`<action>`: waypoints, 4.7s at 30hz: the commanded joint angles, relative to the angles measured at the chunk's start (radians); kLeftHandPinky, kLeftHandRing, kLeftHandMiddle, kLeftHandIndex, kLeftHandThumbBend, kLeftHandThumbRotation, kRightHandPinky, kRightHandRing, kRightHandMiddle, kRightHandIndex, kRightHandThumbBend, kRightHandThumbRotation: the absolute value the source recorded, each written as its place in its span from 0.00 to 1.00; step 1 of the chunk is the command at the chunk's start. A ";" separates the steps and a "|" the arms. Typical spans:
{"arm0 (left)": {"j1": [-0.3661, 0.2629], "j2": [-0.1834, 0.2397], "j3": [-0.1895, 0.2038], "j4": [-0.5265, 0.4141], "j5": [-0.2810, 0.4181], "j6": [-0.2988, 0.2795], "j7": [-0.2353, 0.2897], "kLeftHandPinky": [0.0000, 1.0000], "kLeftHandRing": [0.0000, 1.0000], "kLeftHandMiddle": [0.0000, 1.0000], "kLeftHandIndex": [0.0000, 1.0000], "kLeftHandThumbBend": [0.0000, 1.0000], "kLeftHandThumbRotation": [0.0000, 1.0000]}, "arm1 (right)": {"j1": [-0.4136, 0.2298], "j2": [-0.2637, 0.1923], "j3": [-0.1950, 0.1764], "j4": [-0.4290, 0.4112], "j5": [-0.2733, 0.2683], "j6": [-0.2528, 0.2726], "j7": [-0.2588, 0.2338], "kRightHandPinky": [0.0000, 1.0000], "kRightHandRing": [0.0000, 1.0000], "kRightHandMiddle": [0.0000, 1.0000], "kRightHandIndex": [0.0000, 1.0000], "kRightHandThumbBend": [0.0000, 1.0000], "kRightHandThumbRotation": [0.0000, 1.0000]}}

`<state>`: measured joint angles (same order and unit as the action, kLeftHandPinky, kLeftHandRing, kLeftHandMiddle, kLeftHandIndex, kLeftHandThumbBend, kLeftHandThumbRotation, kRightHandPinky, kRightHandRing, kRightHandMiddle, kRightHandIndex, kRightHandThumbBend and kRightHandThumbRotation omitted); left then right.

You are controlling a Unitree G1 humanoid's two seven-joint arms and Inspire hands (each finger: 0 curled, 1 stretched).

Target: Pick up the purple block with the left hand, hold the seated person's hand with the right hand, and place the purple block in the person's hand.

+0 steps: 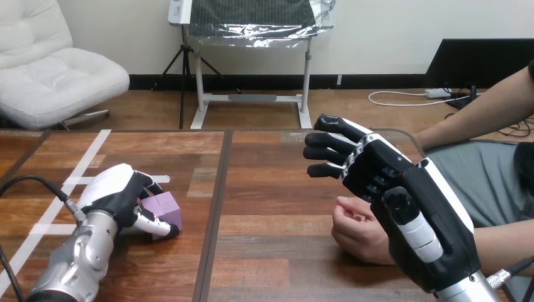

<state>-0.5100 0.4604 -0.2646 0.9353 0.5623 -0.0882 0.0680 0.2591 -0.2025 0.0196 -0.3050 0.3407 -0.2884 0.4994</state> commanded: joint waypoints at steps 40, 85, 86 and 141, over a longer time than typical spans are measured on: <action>0.081 0.014 0.061 -0.301 -0.056 -0.040 0.062 0.19 0.26 0.36 0.49 0.67 0.00 | -0.109 -0.022 -0.045 0.055 -0.114 -0.056 -0.045 0.73 0.80 0.80 0.84 0.98 0.84; 0.419 -0.048 0.237 -1.029 -0.224 0.047 0.004 0.27 0.34 0.41 0.47 0.62 0.00 | -0.370 -0.296 -0.161 0.487 -0.371 -0.258 -0.091 0.77 0.82 0.85 0.86 0.90 0.72; 0.427 -0.050 0.240 -1.047 -0.227 0.052 0.002 0.27 0.34 0.41 0.46 0.62 0.00 | -0.374 -0.306 -0.161 0.494 -0.383 -0.257 -0.095 0.76 0.82 0.85 0.86 0.91 0.72; 0.541 -0.090 0.318 -1.231 -0.288 0.027 -0.075 0.30 0.36 0.41 0.45 0.57 0.00 | -0.475 -0.574 -0.075 0.796 -0.685 -0.325 -0.150 0.84 0.87 0.89 0.90 0.94 0.51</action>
<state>0.0643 0.3759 0.0266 -0.2509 0.2851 -0.0393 -0.0061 -0.1403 -0.7304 -0.0711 0.4818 -0.3266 -0.5991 0.3650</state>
